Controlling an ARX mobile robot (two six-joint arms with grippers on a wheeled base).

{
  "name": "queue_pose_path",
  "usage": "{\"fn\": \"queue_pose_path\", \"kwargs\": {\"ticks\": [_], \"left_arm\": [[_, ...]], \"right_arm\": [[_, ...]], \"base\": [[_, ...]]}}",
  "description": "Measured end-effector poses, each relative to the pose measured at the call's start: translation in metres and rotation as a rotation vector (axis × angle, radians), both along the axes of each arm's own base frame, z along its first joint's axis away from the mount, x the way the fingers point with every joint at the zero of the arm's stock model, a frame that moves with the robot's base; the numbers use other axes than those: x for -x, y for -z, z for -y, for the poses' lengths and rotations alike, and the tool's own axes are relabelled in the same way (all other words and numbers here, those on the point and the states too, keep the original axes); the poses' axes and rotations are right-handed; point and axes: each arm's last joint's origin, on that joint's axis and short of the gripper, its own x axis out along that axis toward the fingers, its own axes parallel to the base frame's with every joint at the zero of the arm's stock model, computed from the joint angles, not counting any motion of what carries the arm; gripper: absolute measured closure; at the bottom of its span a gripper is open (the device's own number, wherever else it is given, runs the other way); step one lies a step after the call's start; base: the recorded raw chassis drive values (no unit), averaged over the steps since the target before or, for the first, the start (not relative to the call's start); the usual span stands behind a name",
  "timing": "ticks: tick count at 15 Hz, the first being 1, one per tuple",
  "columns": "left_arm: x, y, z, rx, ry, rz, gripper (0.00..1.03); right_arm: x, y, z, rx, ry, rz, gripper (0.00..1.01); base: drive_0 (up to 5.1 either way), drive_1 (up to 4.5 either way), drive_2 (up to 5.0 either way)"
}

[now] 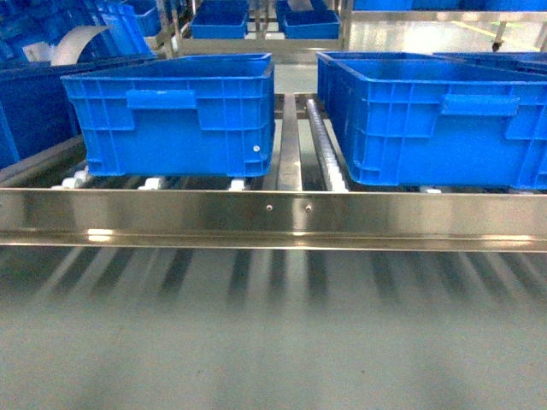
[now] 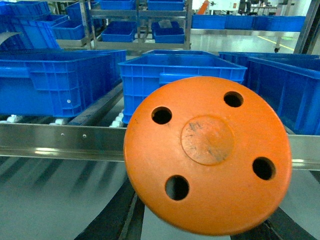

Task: Sort blue parts and orange caps into right shelf containers

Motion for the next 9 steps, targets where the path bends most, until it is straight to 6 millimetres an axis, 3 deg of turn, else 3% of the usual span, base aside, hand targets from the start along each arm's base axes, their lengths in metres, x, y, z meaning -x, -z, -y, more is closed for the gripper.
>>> {"fn": "queue_pose_path", "kwargs": {"ticks": [8, 9], "left_arm": [[0.0000, -0.0001, 0.0000, 0.000, 0.000, 0.002, 0.59], [0.0000, -0.0001, 0.0000, 0.000, 0.000, 0.002, 0.59]], "right_arm": [[0.0000, -0.0001, 0.0000, 0.000, 0.000, 0.002, 0.60], [0.0000, 0.0000, 0.0000, 0.000, 0.000, 0.000, 0.60]], "base": [[0.0, 0.00, 0.0], [-0.1, 4.10, -4.2]]}}
